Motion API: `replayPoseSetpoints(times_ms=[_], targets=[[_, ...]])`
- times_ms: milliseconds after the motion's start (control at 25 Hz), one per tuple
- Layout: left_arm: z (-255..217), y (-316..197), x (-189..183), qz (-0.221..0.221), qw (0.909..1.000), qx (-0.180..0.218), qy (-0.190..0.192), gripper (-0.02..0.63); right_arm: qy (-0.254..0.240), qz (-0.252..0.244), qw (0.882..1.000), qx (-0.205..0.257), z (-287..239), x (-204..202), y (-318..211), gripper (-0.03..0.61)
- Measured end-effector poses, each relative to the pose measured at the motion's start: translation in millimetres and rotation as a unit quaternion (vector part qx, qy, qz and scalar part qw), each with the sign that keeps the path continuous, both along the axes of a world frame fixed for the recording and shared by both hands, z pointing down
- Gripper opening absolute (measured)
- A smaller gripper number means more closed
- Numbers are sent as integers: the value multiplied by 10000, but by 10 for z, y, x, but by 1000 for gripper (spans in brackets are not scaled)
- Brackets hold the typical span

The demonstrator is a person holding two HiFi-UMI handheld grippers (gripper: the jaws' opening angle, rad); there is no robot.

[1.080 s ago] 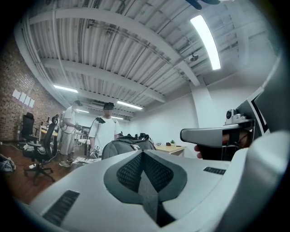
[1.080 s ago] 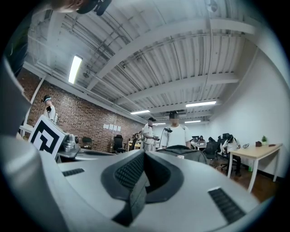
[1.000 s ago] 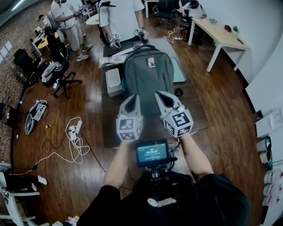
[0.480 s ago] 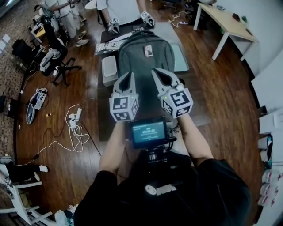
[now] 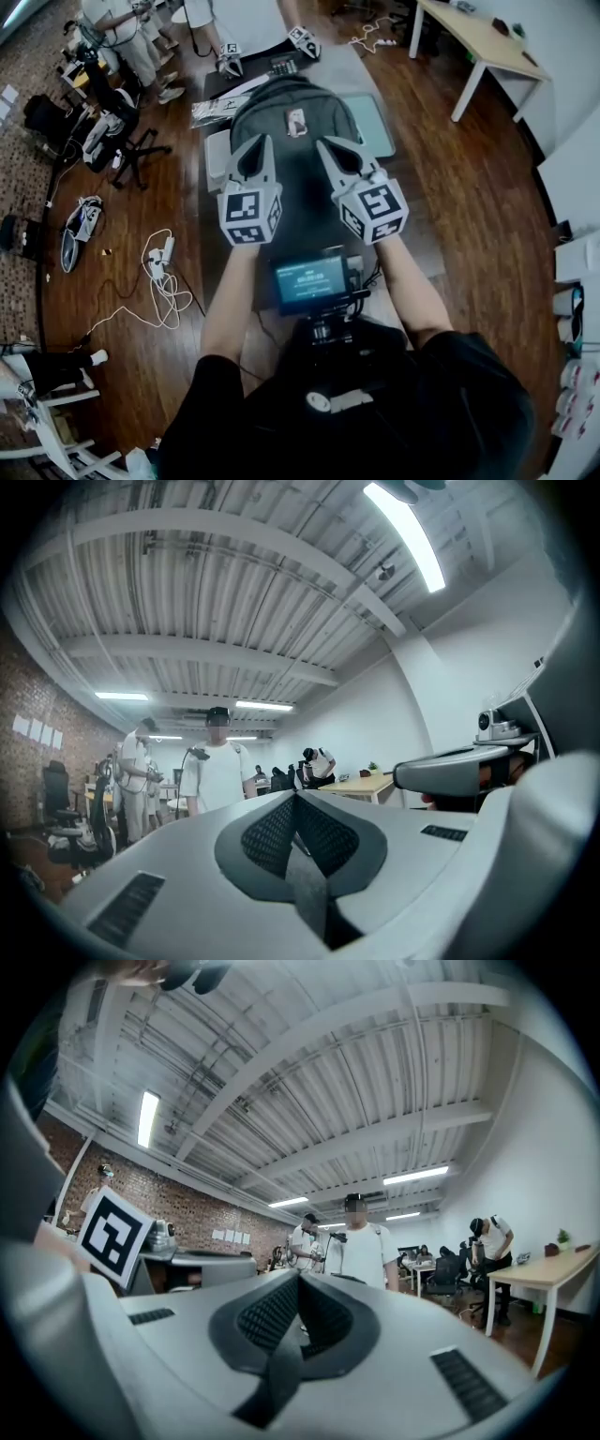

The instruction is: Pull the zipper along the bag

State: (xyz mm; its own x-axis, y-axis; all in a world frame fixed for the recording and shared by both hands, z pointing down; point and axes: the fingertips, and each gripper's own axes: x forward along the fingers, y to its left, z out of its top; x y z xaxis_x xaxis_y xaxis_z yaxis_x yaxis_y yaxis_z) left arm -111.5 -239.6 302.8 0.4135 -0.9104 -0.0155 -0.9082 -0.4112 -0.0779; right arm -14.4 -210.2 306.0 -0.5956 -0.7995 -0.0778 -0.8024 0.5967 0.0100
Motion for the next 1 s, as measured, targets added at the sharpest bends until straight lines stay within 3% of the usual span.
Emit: replayPoseSetpoints(times_ms=[160,200,320,400,480,560,720,920,1000], targets=[[-208,-281,-58,227,9983,153,-509,9,-108,25,9999,-50,38,167,-111,11],[-240,-346,-46,364,9972,143,-640,39,-140,25,9999,-56,33,209,-134,11],[-252,-580,34,978,9898,-142,-1025,275,-262,25,9996,-112,33,345,-220,11],[-205,-786,46,1418,9795,-471,-1351,339,-328,1,9993,-177,51,417,-268,11],[-101,-996,20,1849,9603,-830,-1918,366,-337,-24,9993,-184,70,475,-316,11],[54,-1173,-25,2298,9349,-1283,-2381,404,-340,7,9992,-203,104,544,-381,11],[374,-1406,-61,3142,8830,-2169,-2731,433,-228,146,9991,-329,234,674,-511,11],[824,-1555,-267,3693,8209,-3514,-2574,456,-155,379,9982,-438,345,846,-647,11],[911,-1556,-259,3794,8090,-3698,-2546,456,-115,403,9979,-495,337,857,-658,11]])
